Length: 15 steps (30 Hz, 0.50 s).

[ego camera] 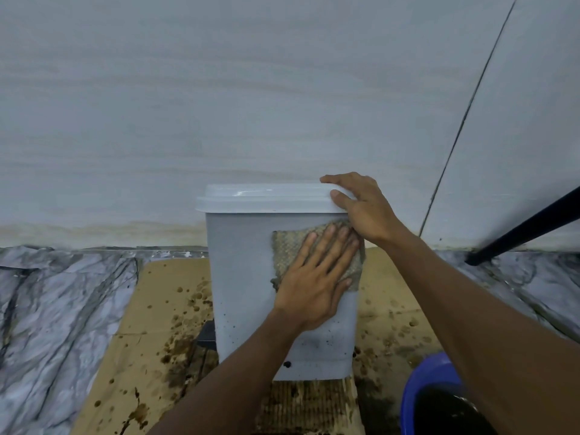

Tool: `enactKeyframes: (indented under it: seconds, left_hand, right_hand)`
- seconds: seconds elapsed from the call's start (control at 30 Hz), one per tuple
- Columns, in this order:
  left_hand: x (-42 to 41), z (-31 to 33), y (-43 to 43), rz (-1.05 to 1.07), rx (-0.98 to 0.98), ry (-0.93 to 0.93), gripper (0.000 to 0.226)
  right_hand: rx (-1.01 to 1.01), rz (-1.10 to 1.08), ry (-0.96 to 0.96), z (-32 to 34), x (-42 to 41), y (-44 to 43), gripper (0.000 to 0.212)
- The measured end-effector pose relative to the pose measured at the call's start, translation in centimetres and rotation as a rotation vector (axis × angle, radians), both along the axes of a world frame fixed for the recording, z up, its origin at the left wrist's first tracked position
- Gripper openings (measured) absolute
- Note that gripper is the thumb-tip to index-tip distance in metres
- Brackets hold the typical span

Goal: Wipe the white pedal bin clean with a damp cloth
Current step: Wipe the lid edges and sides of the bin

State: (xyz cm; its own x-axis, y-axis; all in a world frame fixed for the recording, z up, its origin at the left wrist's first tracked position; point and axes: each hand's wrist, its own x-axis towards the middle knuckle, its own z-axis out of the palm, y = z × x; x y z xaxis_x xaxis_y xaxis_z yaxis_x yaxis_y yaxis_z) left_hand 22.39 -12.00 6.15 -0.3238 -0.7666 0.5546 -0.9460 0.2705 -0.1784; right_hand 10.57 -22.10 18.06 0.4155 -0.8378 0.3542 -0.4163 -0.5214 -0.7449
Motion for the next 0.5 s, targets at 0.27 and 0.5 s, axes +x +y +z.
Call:
enactKeyframes:
  seconds: [0.27, 0.5]
  left_hand:
    - [2.0, -0.9, 1.6, 0.199, -0.074, 0.205, 0.07]
    - [-2.0, -1.4, 0.2, 0.012, -0.025, 0.012, 0.067]
  right_hand:
    - [-0.018, -0.002, -0.075, 0.0, -0.2, 0.8, 0.03]
    - [-0.153, 0.011, -0.037, -0.9, -0.7, 0.5, 0.032]
